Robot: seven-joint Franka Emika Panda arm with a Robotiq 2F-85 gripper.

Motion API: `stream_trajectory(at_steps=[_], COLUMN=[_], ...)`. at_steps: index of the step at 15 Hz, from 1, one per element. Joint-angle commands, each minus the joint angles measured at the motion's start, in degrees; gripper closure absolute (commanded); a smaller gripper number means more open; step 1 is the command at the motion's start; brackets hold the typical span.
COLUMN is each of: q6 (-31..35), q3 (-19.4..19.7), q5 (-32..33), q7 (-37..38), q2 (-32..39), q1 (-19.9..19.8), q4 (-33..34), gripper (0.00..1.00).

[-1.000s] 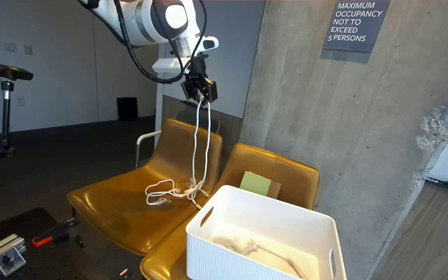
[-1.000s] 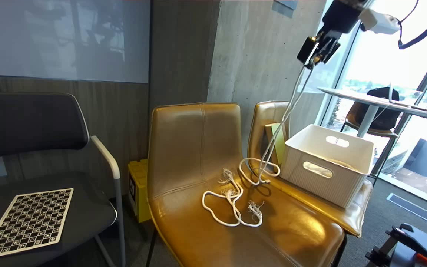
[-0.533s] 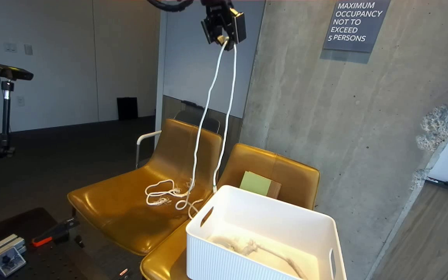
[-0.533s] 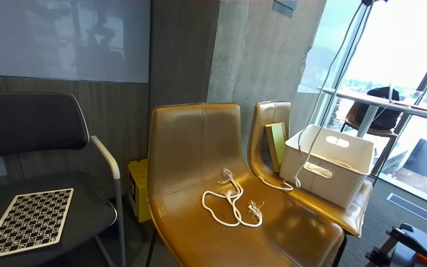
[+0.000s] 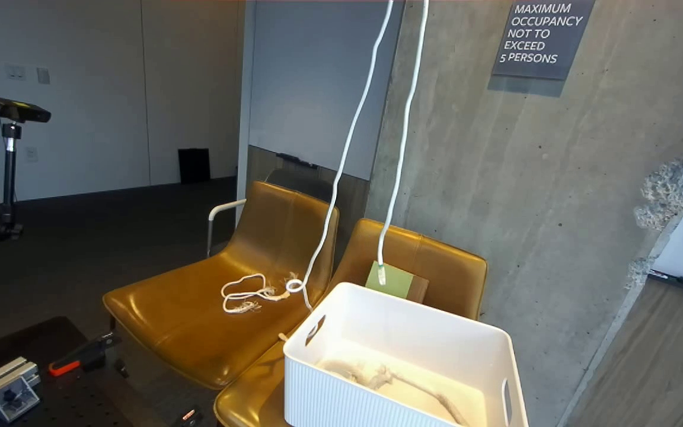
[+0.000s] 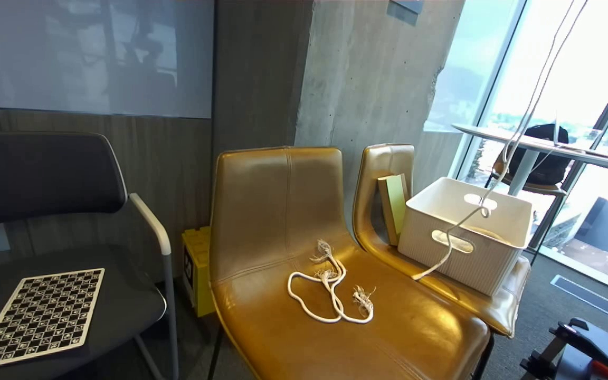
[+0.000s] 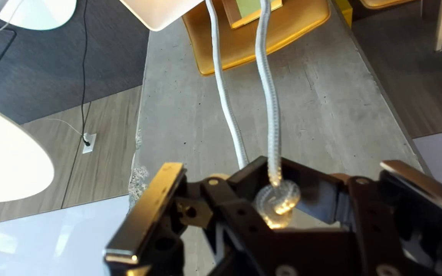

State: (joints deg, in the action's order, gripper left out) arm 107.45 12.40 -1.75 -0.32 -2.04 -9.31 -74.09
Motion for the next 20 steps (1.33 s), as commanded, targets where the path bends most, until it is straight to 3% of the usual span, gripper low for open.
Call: stream_trajectory(at_steps=[1,7,11,16,20], q6=[-6.3,-14.1,-19.2,-17.6,-13.1], q3=[1.1,0.4,1.7,-1.6,-1.4], q5=[-3.6,-4.3,-9.9,-13.9,-13.2], q7=[-0.6,0.7,0.1,-1.2,-4.3], q2=[7.3,13.2,18.9,26.1,30.7], q1=[-2.2,-4.4,-8.0,-14.4,-12.7], q4=[13.5,29.1,40.5,42.7,37.5], gripper=[0.98,0.98,0.98,0.98,0.98])
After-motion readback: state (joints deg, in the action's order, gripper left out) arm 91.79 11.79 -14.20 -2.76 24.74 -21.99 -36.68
